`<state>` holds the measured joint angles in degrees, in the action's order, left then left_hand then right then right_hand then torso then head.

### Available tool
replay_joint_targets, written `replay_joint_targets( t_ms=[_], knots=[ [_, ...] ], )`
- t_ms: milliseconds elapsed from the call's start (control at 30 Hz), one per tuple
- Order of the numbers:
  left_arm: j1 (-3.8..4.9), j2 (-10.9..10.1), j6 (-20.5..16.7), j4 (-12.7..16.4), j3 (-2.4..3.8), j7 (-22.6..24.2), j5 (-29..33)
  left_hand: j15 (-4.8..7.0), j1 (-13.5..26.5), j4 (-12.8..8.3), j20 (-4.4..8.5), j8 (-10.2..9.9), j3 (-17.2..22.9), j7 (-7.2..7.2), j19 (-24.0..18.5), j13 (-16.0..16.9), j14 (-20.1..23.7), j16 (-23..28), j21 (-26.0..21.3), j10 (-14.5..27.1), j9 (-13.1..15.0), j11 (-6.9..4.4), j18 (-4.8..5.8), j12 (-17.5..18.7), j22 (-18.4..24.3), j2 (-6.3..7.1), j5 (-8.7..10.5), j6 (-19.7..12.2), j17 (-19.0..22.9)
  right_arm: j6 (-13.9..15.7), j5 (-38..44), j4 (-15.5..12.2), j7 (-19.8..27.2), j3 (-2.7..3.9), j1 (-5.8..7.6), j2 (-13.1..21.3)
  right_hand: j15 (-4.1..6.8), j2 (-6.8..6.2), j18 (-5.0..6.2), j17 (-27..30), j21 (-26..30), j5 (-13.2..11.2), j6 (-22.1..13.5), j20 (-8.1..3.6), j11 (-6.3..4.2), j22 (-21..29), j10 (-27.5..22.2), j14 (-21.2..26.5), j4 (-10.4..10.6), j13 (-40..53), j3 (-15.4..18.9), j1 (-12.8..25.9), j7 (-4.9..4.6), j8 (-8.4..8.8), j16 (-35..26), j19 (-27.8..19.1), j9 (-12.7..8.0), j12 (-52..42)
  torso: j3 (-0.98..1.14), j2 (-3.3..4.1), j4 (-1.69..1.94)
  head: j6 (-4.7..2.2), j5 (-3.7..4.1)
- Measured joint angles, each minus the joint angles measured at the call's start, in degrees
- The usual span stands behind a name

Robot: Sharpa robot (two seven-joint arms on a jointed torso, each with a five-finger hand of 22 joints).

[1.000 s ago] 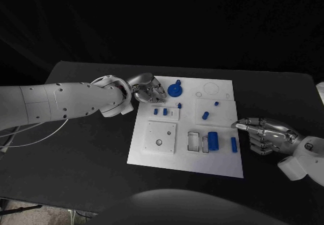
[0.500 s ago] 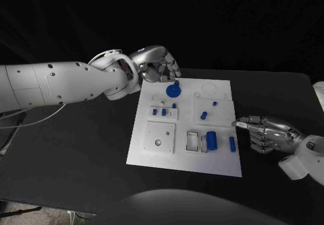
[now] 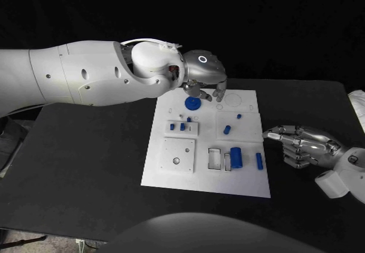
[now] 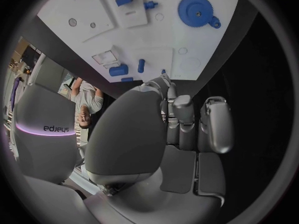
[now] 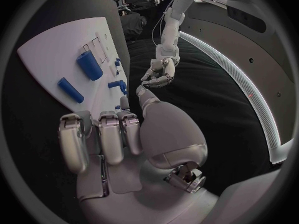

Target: Assemble the parts on the task board

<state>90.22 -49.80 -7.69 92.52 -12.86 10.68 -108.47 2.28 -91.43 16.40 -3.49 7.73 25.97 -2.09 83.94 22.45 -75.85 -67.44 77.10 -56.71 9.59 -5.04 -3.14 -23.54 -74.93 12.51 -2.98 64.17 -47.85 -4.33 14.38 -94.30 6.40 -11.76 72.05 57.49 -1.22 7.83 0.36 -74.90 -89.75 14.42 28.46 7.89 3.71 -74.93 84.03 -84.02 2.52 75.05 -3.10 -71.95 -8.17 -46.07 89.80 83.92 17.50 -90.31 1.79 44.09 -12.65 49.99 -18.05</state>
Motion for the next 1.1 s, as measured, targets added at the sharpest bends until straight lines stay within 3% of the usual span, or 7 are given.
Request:
replay_joint_targets(
  t_ms=[167,267,567,867,1100],
  knots=[
    [0.08,0.9,4.9,-1.4,-0.02,-0.1,-5.1,0.48,1.1,-0.2,-0.18,-0.2,0.7,-0.4,0.2,-5.9,-2.2,-1.1,2.9,-2.9,-0.2,-0.09,0.0,6.4,0.0,1.91,0.0,1.1,-2.3,-0.1,0.1,0.2,-0.2,0.0,0.04,-0.1,0.0,0.0,0.0,0.0,0.0,0.0,0.0,0.0,0.0,0.0,0.0,0.0,0.0,0.0,0.0,0.0,0.0,0.0,0.0,0.0,0.0,0.0,0.04,0.1,-0.24,0.0,-0.21],
    [0.1,1.0,6.6,-1.9,-0.02,-0.1,-7.5,0.59,1.6,-0.1,-0.18,0.5,0.2,-0.27,0.2,-7.2,-3.1,-2.0,4.4,-4.4,0.0,-0.01,0.9,7.5,0.0,2.39,0.0,2.6,-3.8,-0.2,0.1,0.3,-0.3,-0.01,0.04,-0.2,0.0,0.0,0.0,0.0,0.0,0.0,0.0,0.0,0.0,0.0,0.0,0.0,0.0,0.0,0.0,0.0,0.0,0.0,0.0,0.0,0.0,0.0,0.04,0.15,-0.26,0.0,-0.24],
    [-0.12,1.0,9.3,-2.4,-0.08,-0.1,-11.3,0.89,2.0,-0.5,-0.18,0.8,-0.7,-0.13,0.2,-9.6,-3.8,-2.8,6.2,-6.1,0.0,0.11,0.89,9.9,0.0,2.49,0.0,3.6,-5.1,-0.6,0.1,0.5,-0.5,-0.01,0.04,-0.6,0.0,-0.24,0.0,0.0,0.0,0.0,0.0,0.0,0.0,0.0,0.0,0.0,0.0,0.0,0.0,-0.2,0.0,0.0,0.0,0.0,0.0,0.0,-0.04,0.21,-0.12,0.0,-0.25],
    [-1.6,0.3,10.5,-2.4,-0.16,-0.1,-11.9,0.89,2.2,-0.5,-0.18,-0.1,-1.0,-0.29,0.2,-10.6,-3.8,-2.4,6.2,-6.1,-0.4,0.11,0.89,11.1,0.0,2.72,0.0,2.1,-4.7,-1.0,0.2,0.6,-0.6,0.0,0.02,-0.7,0.0,-0.24,0.0,0.0,0.0,0.0,0.0,0.0,0.0,0.0,0.0,0.0,0.0,0.0,0.0,-0.2,0.0,0.0,0.0,0.0,-0.1,0.0,-0.18,0.21,-0.08,0.0,-0.38],
    [-2.88,-0.2,10.4,-2.4,-0.2,0.1,-11.9,0.89,2.2,-0.5,-0.18,-0.1,-1.0,-0.09,0.2,-10.8,-3.8,-2.4,6.1,-6.3,-0.4,0.31,0.89,11.1,0.0,2.72,0.0,1.9,-4.5,-1.1,0.2,0.6,-0.6,0.0,-0.01,-0.7,0.0,-0.24,0.0,0.0,0.0,0.0,0.0,0.0,0.0,0.0,0.0,0.0,0.0,0.0,0.0,-0.2,0.0,0.0,0.0,0.0,-0.1,-0.1,-0.11,0.15,-0.1,0.0,-0.48]
  ],
)
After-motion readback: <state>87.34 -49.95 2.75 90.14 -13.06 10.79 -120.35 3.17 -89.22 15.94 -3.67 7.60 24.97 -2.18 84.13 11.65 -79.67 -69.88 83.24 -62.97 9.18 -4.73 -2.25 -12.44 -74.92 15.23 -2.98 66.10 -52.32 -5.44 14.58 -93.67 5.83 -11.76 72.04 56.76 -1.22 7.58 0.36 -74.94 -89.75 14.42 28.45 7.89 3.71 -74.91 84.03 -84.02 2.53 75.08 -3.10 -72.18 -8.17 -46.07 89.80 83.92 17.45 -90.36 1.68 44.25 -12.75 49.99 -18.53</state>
